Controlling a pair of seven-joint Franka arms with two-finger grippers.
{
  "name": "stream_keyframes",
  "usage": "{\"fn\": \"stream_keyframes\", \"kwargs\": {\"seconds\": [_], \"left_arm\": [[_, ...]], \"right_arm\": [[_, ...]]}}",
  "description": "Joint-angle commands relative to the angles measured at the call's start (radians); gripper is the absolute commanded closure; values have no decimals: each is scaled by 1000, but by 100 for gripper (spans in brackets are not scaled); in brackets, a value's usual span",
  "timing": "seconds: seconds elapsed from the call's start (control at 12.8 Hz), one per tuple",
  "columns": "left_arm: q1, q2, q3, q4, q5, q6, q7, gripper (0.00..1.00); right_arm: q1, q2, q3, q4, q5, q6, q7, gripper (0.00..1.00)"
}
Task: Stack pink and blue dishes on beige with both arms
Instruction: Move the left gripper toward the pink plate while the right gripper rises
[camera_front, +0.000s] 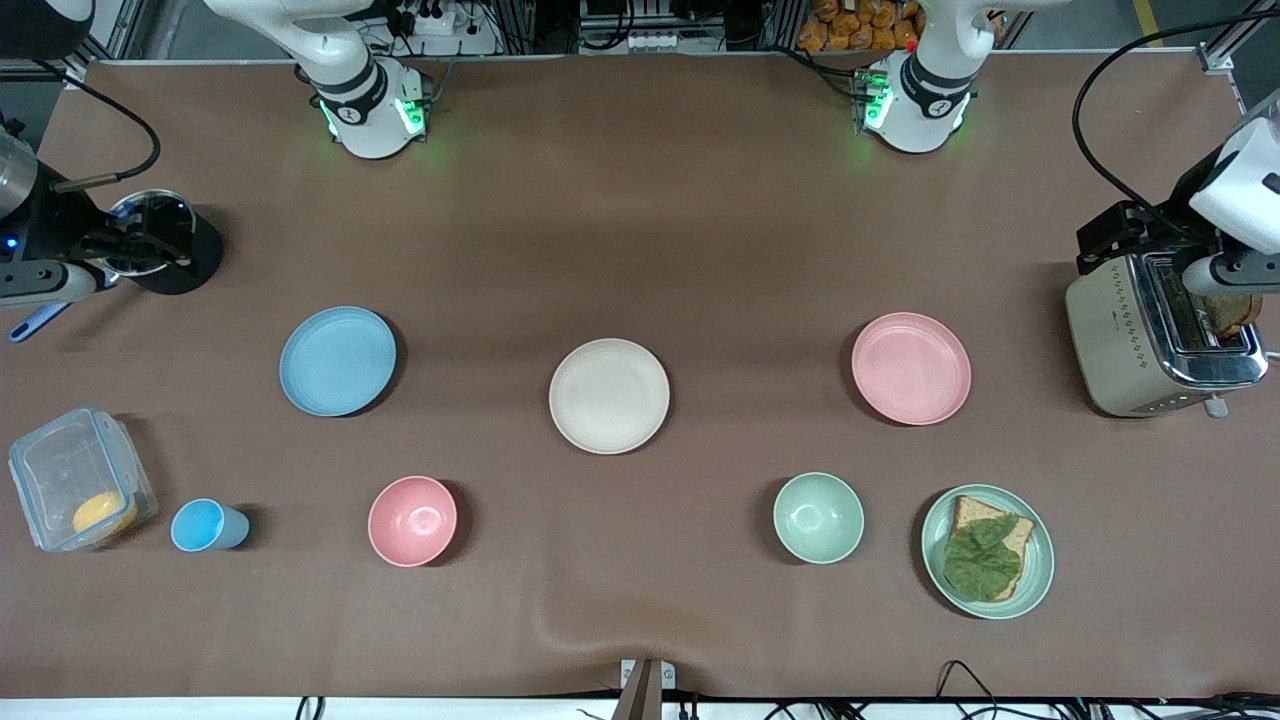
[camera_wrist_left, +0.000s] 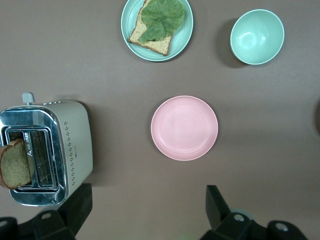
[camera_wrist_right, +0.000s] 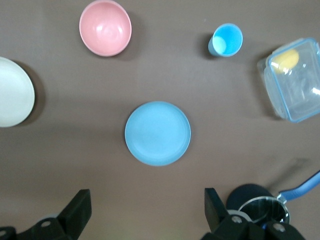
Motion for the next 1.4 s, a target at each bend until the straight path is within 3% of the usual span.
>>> {"fn": "stream_keyframes", "kwargs": {"seconds": [0.0, 0.23, 0.39, 0.86, 1.09, 1.33], "left_arm": [[1, -28, 6, -22, -18, -10, 10, 0], [-2, -19, 5, -32, -10, -7, 16, 0], [-2, -21, 3, -88, -8, 19, 16, 0], [31, 7, 5, -381, 4, 372, 16, 0], [53, 79, 3, -475, 4, 496, 16, 0], [88, 175, 0, -562, 4, 674, 17, 0]], "right_arm": [[9, -6, -3, 13, 44, -39, 2, 0], [6, -6, -1, 21, 54, -39, 2, 0], [17, -6, 4, 41, 56, -40, 0, 0], [112, -6, 7, 44, 60, -45, 0, 0], [173, -8, 5, 70, 51, -83, -7, 0], [123, 78, -3, 79, 86, -77, -6, 0]]}}
